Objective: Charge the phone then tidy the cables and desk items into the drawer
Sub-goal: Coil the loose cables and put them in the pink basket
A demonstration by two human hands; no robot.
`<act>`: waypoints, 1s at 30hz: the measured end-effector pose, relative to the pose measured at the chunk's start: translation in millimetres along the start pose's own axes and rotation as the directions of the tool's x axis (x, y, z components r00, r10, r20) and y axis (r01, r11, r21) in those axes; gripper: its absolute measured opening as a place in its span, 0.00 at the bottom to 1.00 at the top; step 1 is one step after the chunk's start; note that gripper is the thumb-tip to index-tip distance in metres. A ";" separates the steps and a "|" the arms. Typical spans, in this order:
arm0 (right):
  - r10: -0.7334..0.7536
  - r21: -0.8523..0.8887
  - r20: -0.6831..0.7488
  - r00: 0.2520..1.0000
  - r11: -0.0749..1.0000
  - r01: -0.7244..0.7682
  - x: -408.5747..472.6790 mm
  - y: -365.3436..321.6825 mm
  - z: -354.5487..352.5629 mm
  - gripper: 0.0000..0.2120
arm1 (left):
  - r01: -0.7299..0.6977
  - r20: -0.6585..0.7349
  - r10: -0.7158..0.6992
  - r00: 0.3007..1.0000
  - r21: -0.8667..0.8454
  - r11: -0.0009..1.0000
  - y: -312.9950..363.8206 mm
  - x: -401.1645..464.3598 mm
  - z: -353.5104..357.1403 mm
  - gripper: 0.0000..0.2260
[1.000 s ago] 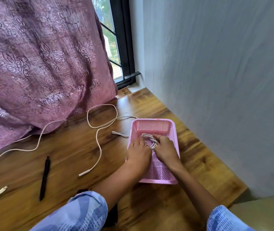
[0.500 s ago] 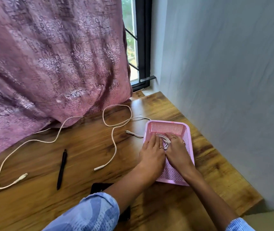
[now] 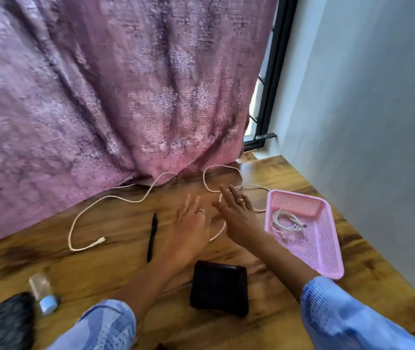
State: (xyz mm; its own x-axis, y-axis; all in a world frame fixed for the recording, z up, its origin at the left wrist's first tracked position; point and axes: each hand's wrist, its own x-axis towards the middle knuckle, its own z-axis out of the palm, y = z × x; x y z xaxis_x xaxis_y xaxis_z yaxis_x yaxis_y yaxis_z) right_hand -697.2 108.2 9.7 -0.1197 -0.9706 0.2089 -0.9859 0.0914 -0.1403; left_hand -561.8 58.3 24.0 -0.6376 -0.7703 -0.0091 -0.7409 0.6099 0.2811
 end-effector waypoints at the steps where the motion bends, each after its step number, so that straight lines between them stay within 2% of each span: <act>1: -0.012 -0.071 0.109 0.994 0.997 0.020 2.5 -2.3 6.6 0.24 | 0.028 0.000 -0.028 1.000 0.000 1.000 -10.6 -3.9 -0.1 0.20; 3: 0.016 -0.150 0.276 0.961 0.988 0.026 5.7 -5.3 16.2 0.21 | 0.055 -0.011 -0.055 0.998 -0.001 0.998 -26.9 -10.2 1.3 0.22; 6: 0.022 -0.183 0.333 0.943 0.982 0.042 7.2 -8.4 25.7 0.17 | 0.091 0.041 -0.090 0.995 -0.031 0.995 -43.6 -20.5 0.9 0.23; 11: -0.023 -0.187 0.285 0.958 0.979 0.079 6.4 -19.7 3.6 0.17 | 0.081 0.063 -0.076 0.995 -0.080 0.993 -54.8 -27.4 -5.7 0.24; 15: -0.078 -0.158 0.170 0.982 0.982 0.105 10.6 -27.5 -30.5 0.15 | -0.054 -0.002 0.054 0.999 -0.090 0.995 -49.0 -16.7 -22.2 0.26; 18: -0.124 -0.180 0.073 0.990 0.974 0.135 11.2 -34.2 -58.3 0.18 | -0.189 -0.061 0.191 0.980 0.032 0.981 -38.5 -7.2 -39.8 0.26; 20: -0.171 -0.173 0.009 0.985 0.970 0.170 12.2 -39.2 -74.9 0.20 | -0.235 -0.096 0.239 0.966 0.047 0.971 -29.7 -6.3 -55.9 0.24; 22: -0.221 -0.199 -0.066 0.973 0.958 0.205 12.7 -44.0 -89.4 0.21 | -0.238 -0.109 0.237 0.965 0.012 0.971 -23.0 -7.9 -71.1 0.18; 25: -0.260 -0.248 -0.147 0.955 0.944 0.219 12.2 -51.2 -111.3 0.19 | -0.247 -0.117 0.232 0.966 -0.145 0.958 -19.0 -11.2 -88.8 0.07; 27: -0.275 -0.227 -0.216 0.937 0.948 0.225 11.6 -55.3 -124.1 0.19 | -0.239 -0.132 0.204 0.970 -0.364 0.900 -16.5 -12.2 -100.9 0.07; 28: -0.274 -0.213 -0.249 0.929 0.951 0.224 12.1 -57.9 -128.6 0.19 | -0.219 -0.109 0.190 0.976 -0.522 0.824 -13.8 -14.4 -108.5 0.09; 30: -0.241 -0.164 -0.291 0.926 0.966 0.200 15.0 -63.6 -132.5 0.19 | -0.112 -0.021 0.163 0.986 -0.814 0.570 -7.8 -21.3 -123.7 0.14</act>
State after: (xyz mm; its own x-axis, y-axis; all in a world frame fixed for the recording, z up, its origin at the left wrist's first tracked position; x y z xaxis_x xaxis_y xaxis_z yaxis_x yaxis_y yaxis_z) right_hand -651.8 117.4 150.0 0.0926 -0.8557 0.5091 -0.9955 -0.0690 0.0652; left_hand -516.3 47.0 140.8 -0.7451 -0.6645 0.0574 -0.1796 0.2828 0.9422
